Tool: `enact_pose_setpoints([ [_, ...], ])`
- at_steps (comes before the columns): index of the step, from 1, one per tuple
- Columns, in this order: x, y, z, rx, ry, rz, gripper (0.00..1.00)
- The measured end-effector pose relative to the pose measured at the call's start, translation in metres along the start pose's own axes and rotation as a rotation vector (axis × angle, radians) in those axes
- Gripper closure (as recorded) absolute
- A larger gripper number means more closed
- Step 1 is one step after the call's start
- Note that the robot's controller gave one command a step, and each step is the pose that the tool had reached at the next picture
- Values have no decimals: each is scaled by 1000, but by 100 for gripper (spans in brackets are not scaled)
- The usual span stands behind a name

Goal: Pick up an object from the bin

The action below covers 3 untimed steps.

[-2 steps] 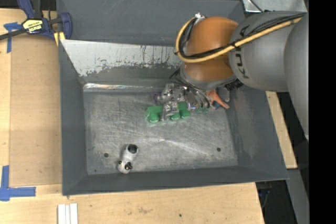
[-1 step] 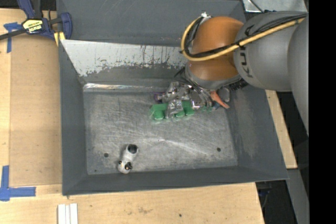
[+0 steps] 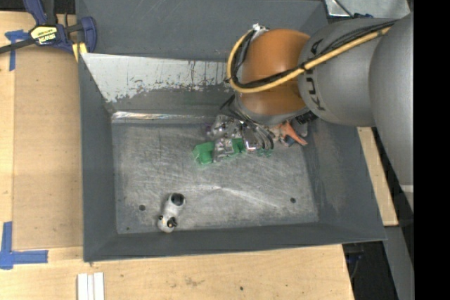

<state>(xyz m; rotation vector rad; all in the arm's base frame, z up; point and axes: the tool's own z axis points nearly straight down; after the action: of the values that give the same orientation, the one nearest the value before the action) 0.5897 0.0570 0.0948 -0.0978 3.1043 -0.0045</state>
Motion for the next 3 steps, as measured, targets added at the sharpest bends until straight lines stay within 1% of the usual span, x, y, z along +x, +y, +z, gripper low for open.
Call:
enact_pose_setpoints([
  [1, -10, -24, -28, -4, 33, 41, 100],
  [2, -1, -19, -47, -1, 25, 48, 100],
  [3, 2, -32, -70, -6, 36, 43, 100],
])
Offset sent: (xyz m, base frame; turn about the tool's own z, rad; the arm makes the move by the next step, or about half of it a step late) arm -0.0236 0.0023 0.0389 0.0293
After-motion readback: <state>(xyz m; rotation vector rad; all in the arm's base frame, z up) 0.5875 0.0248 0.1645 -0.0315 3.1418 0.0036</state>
